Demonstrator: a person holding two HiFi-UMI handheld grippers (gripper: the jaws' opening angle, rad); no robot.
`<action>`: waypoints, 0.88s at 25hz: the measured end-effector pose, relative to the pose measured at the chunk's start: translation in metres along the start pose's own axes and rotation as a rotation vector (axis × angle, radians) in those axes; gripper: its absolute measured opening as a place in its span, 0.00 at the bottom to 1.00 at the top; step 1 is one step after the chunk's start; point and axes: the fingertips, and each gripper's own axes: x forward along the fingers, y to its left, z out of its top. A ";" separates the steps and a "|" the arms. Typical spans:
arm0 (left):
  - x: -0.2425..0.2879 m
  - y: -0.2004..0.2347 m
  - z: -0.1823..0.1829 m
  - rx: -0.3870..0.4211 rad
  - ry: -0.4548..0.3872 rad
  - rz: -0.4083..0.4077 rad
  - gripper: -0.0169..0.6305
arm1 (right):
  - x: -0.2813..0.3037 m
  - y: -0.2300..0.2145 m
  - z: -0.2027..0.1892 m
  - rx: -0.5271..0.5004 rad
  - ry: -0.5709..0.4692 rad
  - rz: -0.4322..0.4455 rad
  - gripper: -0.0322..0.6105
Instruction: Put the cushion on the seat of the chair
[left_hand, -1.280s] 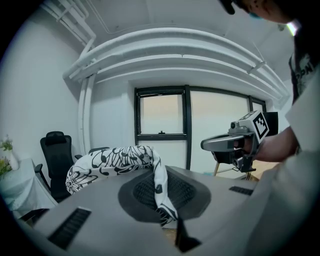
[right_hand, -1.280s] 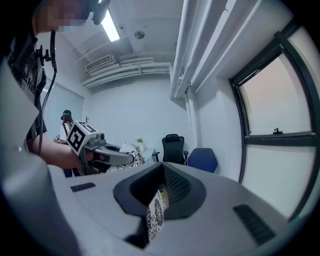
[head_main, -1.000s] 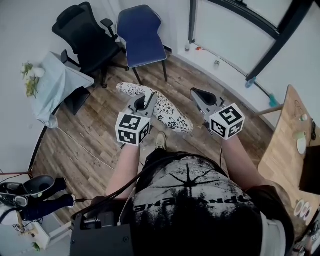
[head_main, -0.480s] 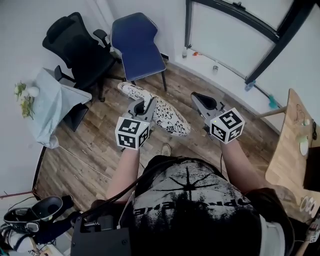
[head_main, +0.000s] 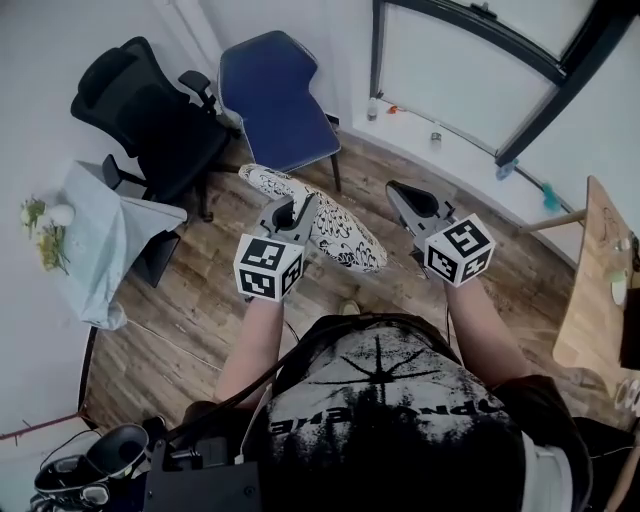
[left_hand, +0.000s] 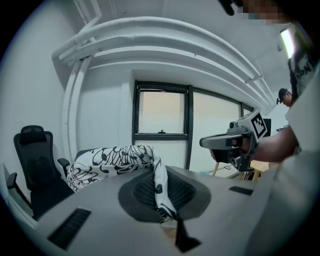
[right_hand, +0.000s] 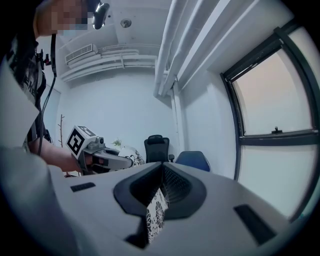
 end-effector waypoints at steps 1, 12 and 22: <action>0.001 0.007 -0.001 0.001 0.001 -0.005 0.06 | 0.006 0.000 0.000 0.000 0.000 -0.005 0.08; 0.017 0.057 -0.015 -0.030 0.007 -0.024 0.06 | 0.059 0.000 -0.008 -0.002 0.034 -0.009 0.08; 0.051 0.080 -0.025 -0.079 0.018 -0.023 0.06 | 0.094 -0.025 -0.017 0.008 0.066 0.018 0.08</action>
